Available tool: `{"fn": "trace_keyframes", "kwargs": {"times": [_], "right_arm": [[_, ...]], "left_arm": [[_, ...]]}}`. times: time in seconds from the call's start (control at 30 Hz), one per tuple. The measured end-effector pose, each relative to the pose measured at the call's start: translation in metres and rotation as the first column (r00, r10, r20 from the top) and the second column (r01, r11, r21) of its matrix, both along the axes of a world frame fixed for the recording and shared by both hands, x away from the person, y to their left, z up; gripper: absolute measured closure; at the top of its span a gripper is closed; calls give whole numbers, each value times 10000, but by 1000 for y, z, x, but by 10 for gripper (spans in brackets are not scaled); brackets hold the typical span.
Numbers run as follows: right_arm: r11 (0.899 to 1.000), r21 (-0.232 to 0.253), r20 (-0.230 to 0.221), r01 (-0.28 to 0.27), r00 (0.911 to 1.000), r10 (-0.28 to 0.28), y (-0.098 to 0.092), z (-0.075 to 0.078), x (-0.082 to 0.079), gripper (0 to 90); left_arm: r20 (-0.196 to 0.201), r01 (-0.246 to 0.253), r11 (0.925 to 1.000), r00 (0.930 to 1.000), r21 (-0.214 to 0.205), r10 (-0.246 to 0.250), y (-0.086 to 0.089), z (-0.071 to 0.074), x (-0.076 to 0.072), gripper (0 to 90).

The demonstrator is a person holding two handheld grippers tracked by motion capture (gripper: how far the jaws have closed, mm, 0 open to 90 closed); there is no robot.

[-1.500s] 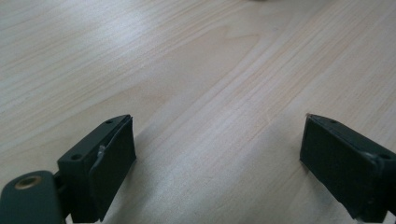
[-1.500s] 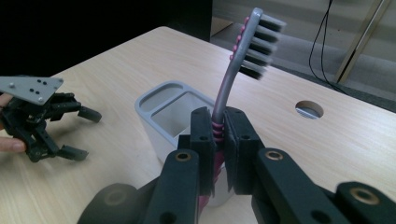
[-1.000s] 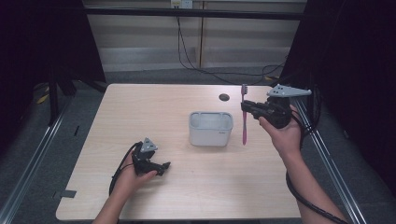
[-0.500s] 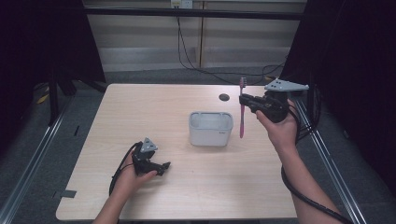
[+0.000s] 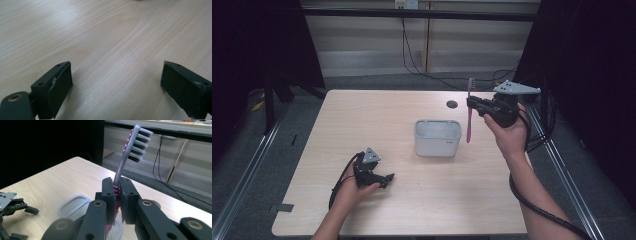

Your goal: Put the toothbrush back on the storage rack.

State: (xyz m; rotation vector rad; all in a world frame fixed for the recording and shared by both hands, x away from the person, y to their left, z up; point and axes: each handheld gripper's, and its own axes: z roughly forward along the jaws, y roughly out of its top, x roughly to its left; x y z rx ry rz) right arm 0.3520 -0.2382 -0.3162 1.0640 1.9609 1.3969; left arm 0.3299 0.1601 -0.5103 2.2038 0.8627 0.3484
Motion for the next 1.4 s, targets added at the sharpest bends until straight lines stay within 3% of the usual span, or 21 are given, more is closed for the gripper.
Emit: {"fn": "trace_keyframes", "kwargs": {"times": [0.6,1.4], "right_arm": [[9990,183,565,401,9976,-411,10,4,10,832],[9968,478,472,646,9966,-668,13,-13,23,831]], "left_arm": [[-14,-42,10000,10000,-26,42,0,0,0,99],[-2,-7,10000,10000,-6,7,0,0,0,99]]}}
